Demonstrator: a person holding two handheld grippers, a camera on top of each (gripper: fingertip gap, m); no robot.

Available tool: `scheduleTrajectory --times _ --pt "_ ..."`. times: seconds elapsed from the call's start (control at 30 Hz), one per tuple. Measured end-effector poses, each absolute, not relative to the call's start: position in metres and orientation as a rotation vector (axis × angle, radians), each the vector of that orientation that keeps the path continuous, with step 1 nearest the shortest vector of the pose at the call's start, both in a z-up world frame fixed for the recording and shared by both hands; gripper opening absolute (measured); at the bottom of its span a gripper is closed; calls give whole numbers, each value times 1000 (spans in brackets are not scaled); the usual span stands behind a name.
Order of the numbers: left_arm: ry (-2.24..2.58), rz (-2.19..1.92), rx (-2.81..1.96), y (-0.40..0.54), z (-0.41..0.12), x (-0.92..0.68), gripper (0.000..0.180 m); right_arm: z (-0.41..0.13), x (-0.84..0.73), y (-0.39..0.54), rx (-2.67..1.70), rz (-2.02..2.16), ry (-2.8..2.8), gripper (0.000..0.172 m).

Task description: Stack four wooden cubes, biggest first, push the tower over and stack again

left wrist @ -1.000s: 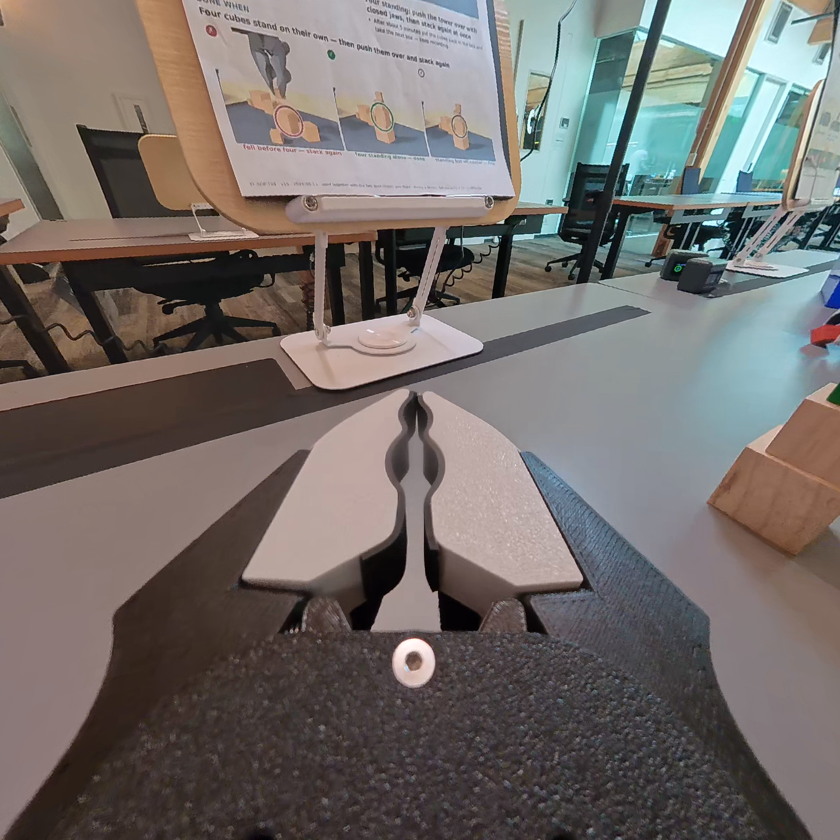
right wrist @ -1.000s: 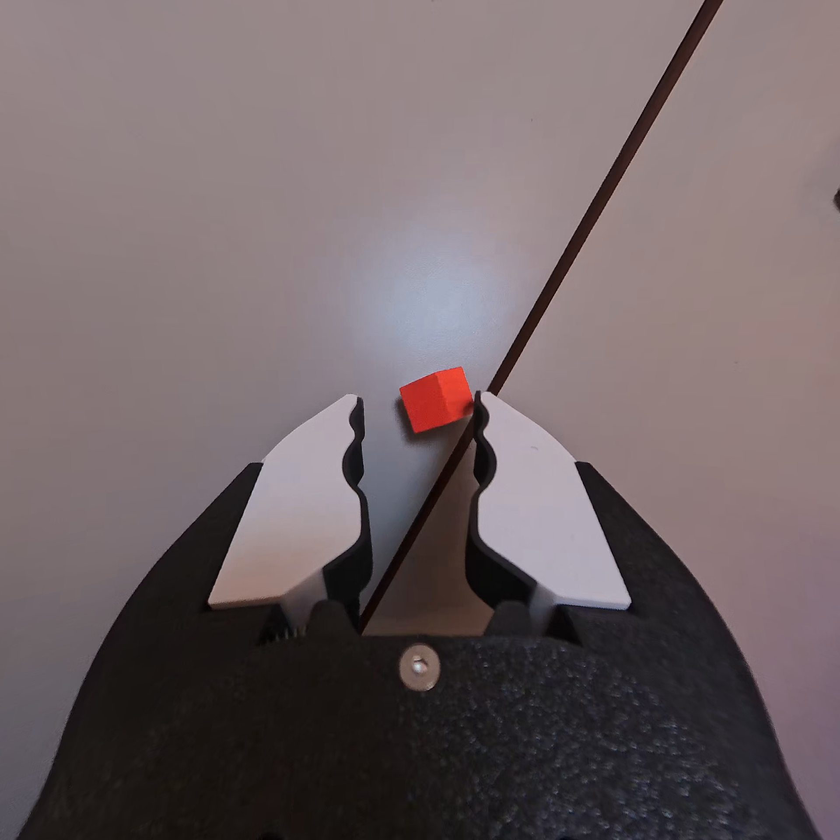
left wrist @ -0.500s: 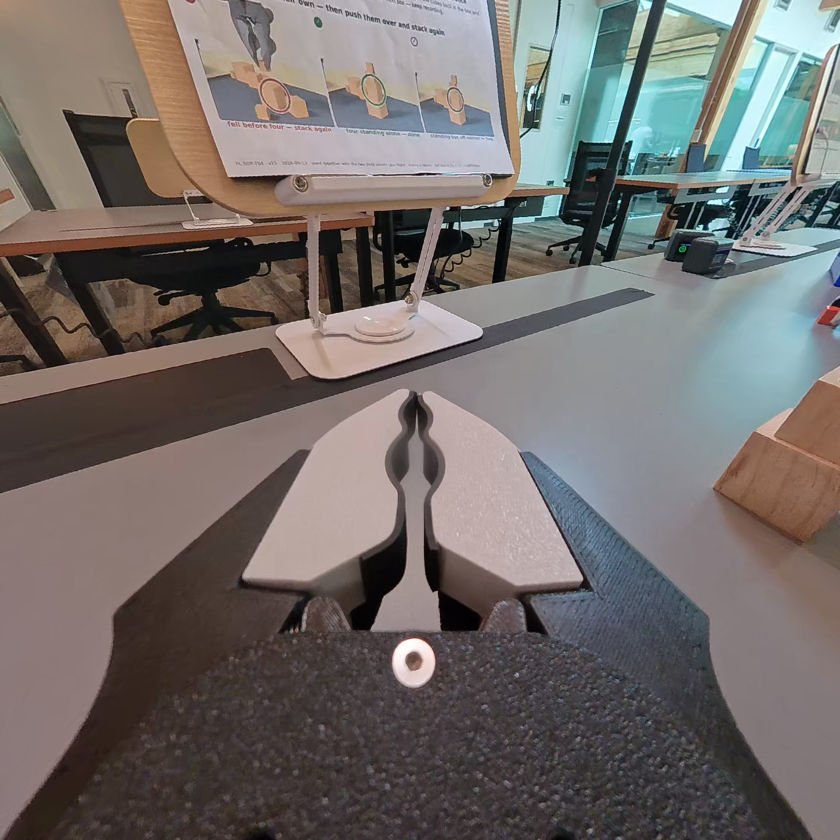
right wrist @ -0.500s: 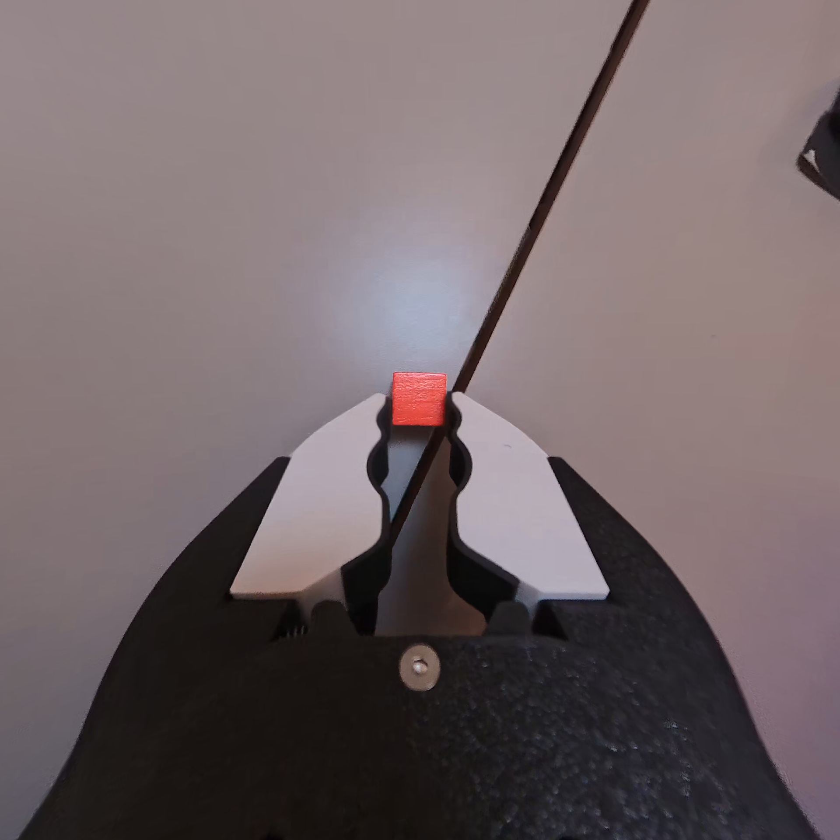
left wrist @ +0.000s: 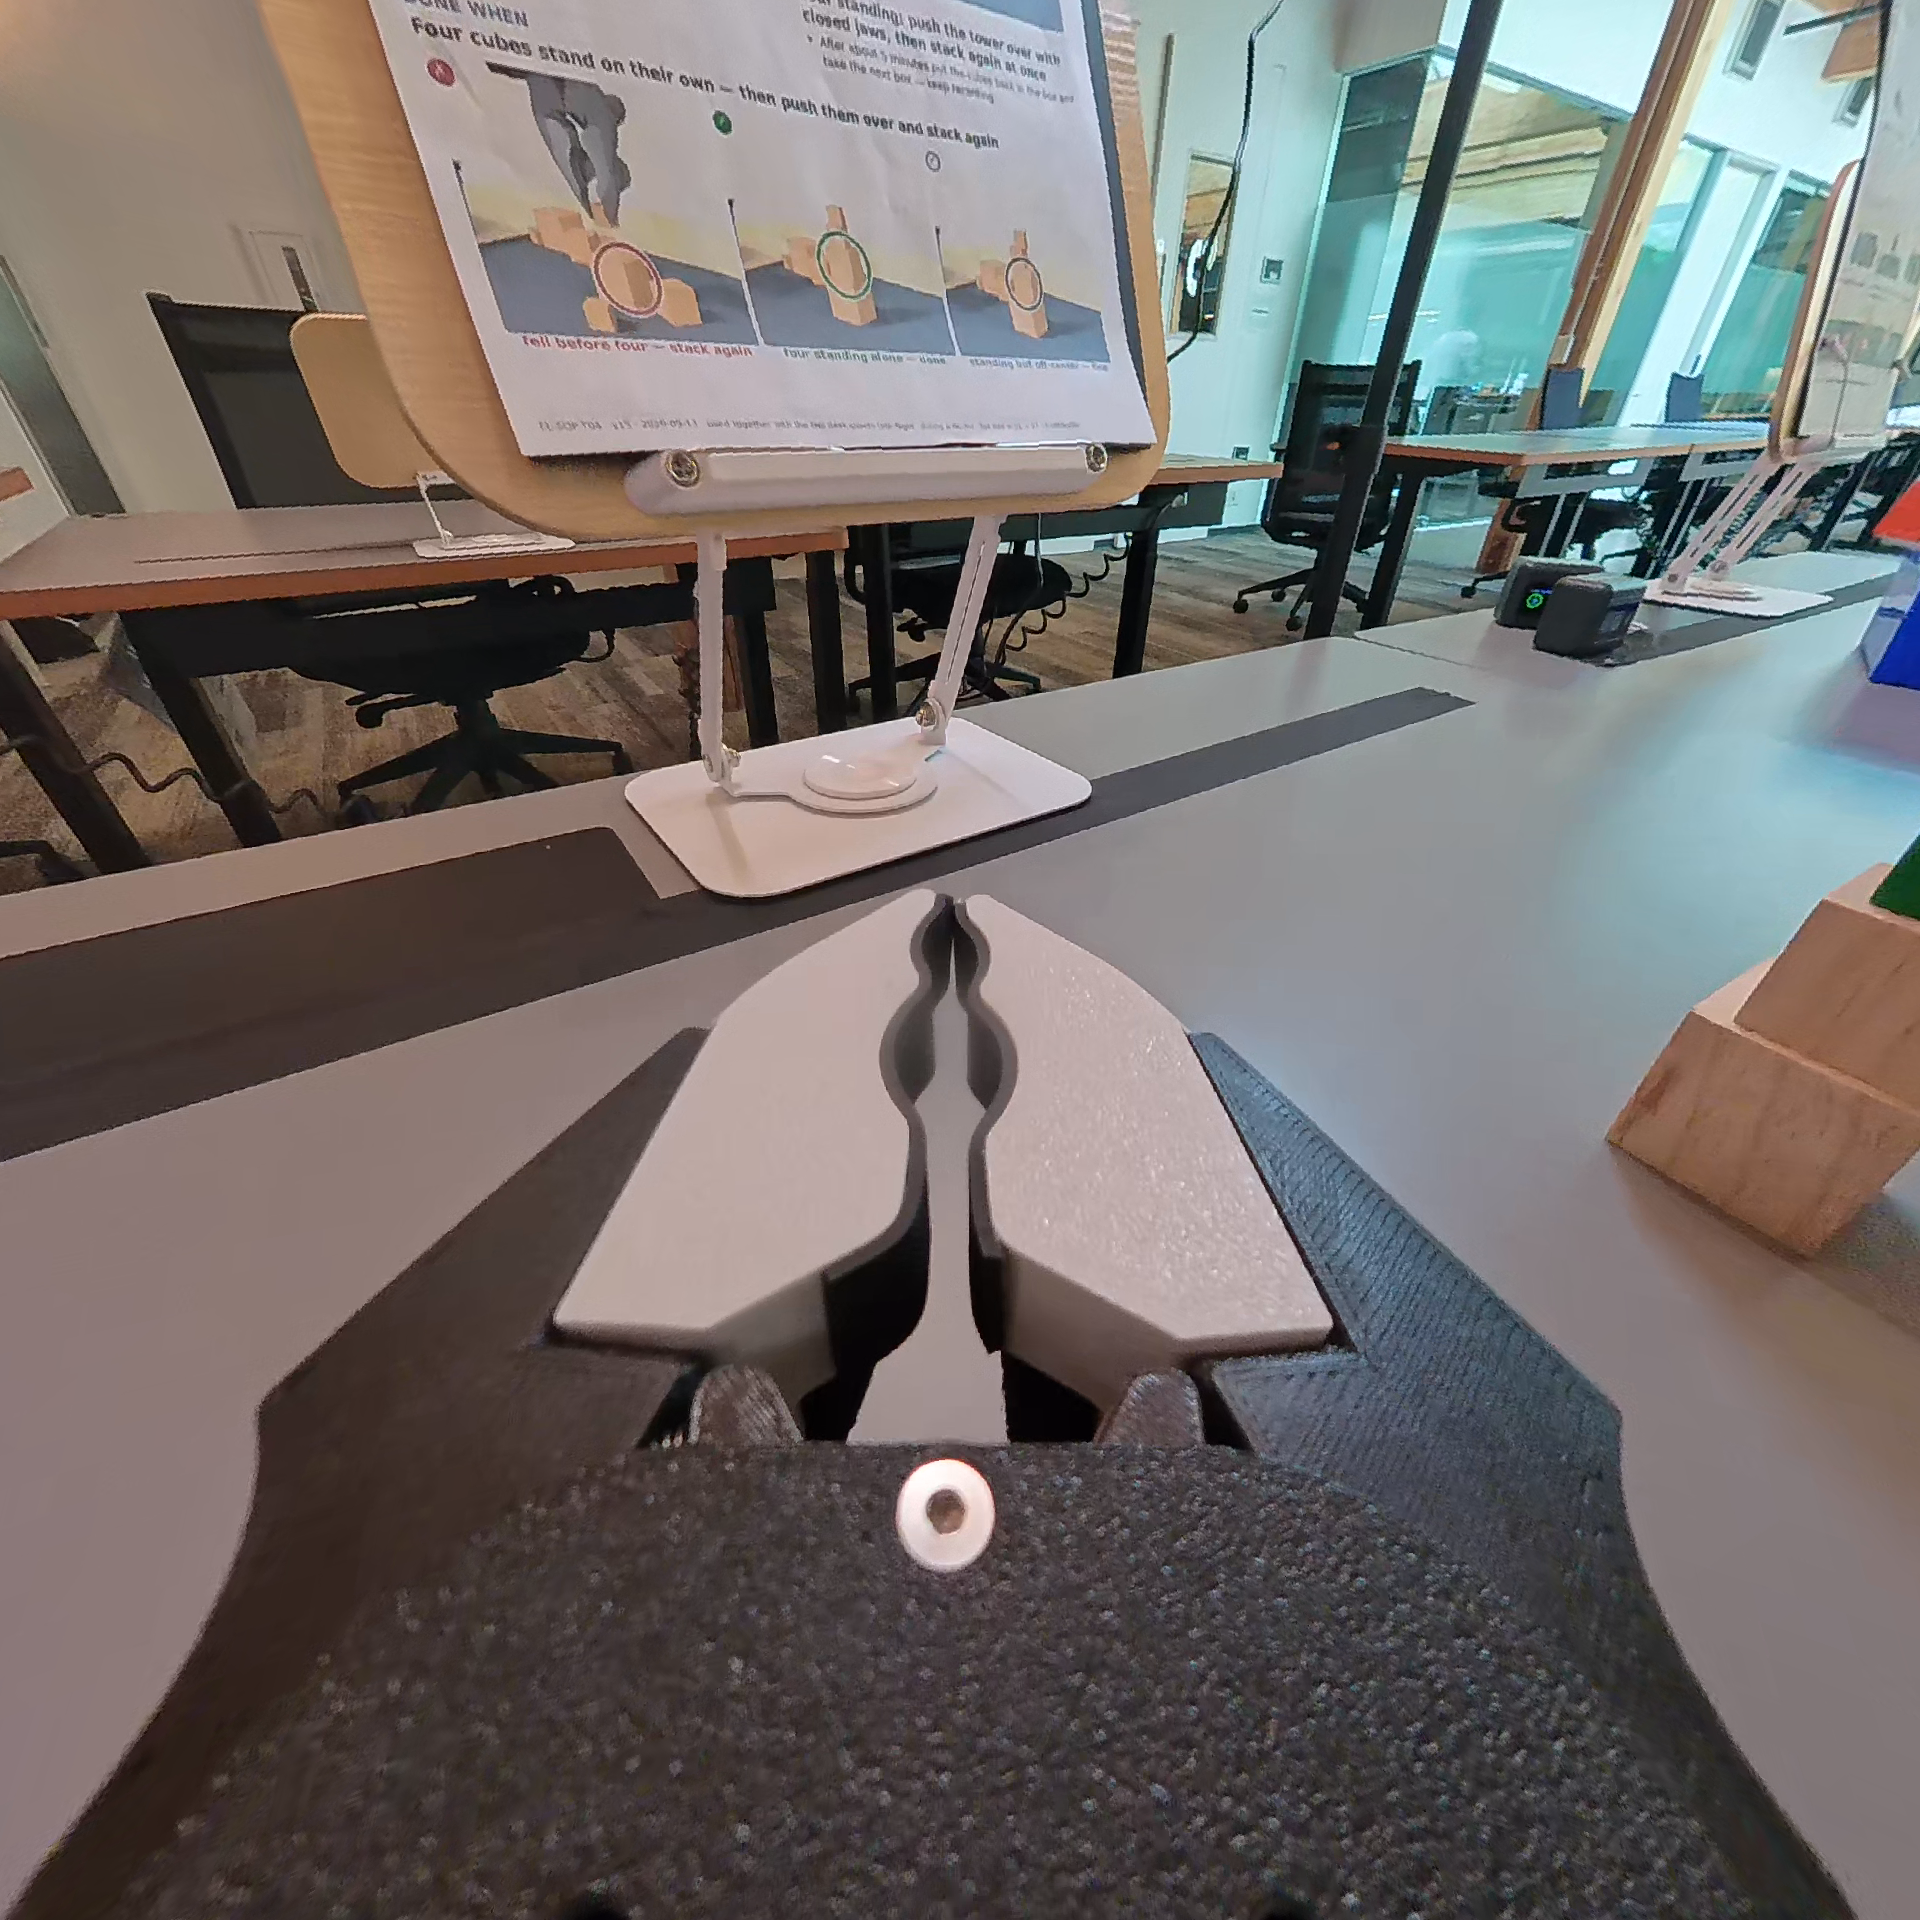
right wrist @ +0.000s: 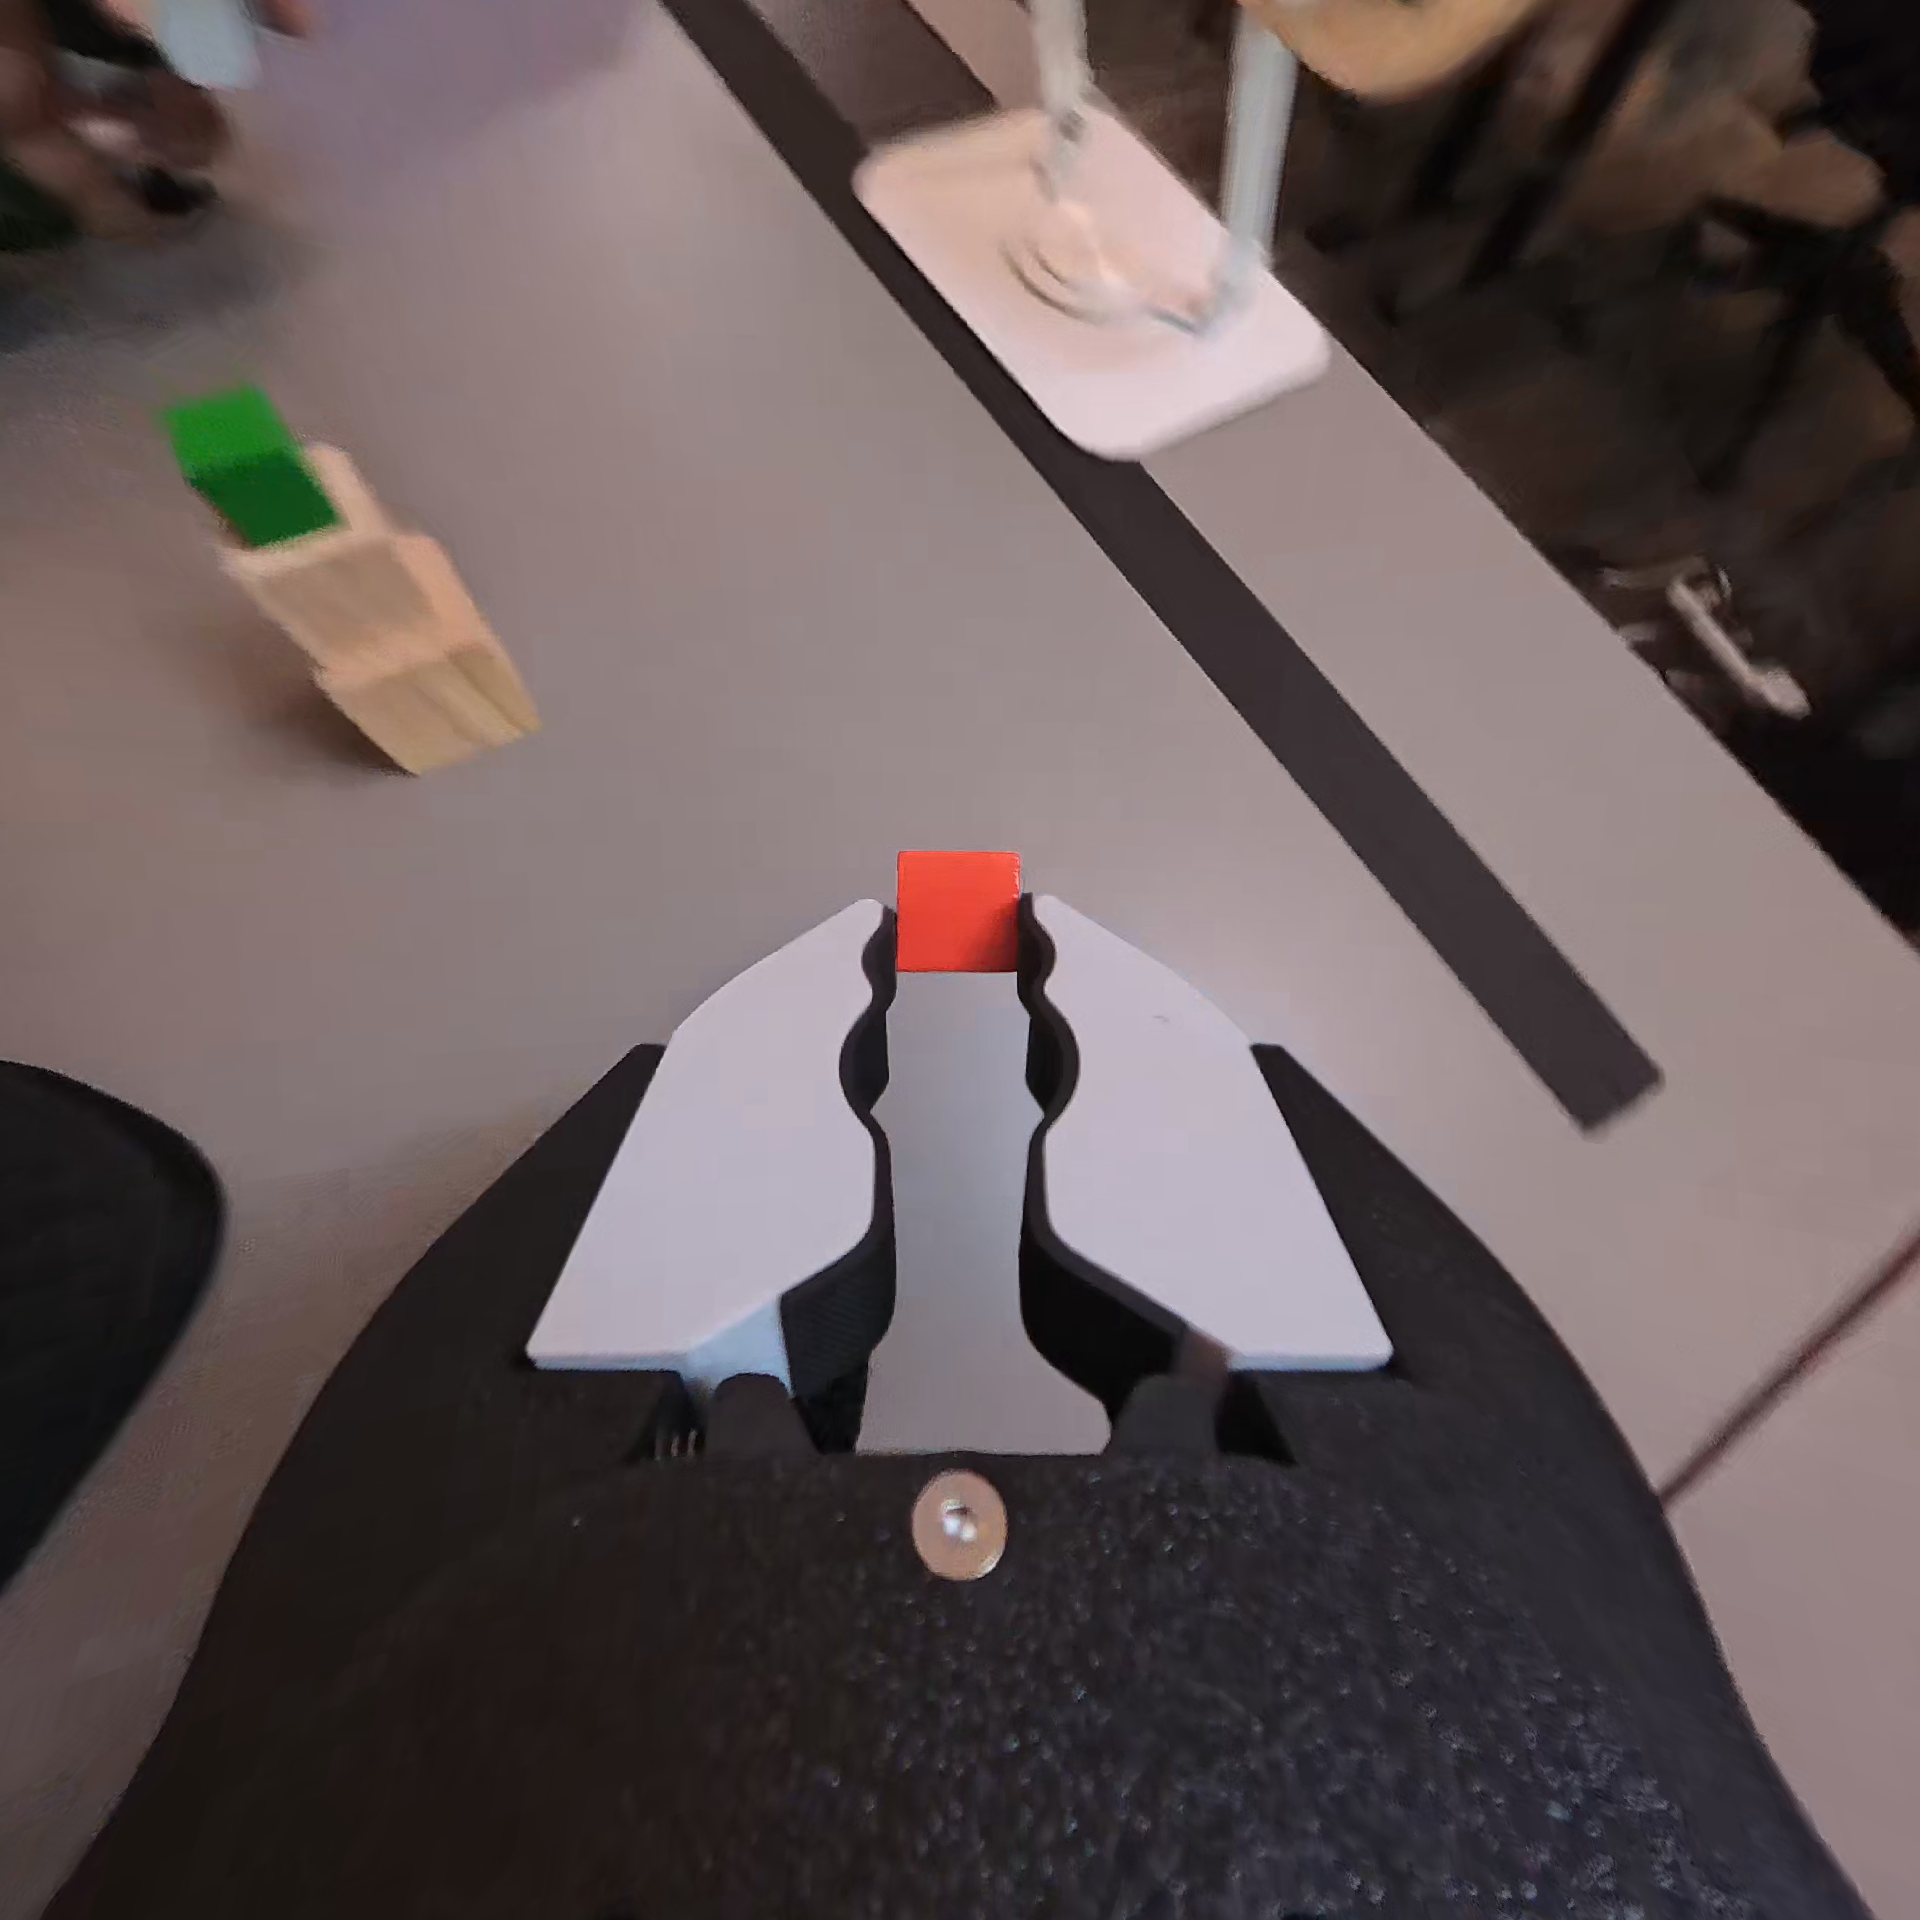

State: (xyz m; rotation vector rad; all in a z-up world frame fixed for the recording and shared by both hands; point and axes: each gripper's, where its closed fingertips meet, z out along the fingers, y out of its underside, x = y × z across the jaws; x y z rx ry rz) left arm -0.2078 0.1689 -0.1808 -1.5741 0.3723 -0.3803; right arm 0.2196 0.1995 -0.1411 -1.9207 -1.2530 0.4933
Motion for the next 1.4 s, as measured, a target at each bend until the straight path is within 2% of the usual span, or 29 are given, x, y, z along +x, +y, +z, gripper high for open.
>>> scheduleTrajectory --times 0.2,0.47,0.9,1.4 --pt "365 -394 -1552 167 -175 -208 0 -106 95 148 -1737 549 -1568 22" --pt "357 -416 -1501 163 -161 -209 0 -106 3 89 -1635 560 -1846 22" --pt "444 -531 -1416 149 -146 -192 0 -147 -1 78 -1720 464 -2016 22" --pt "464 -545 -1423 148 -149 -188 0 -172 11 92 -1777 531 -1999 22"
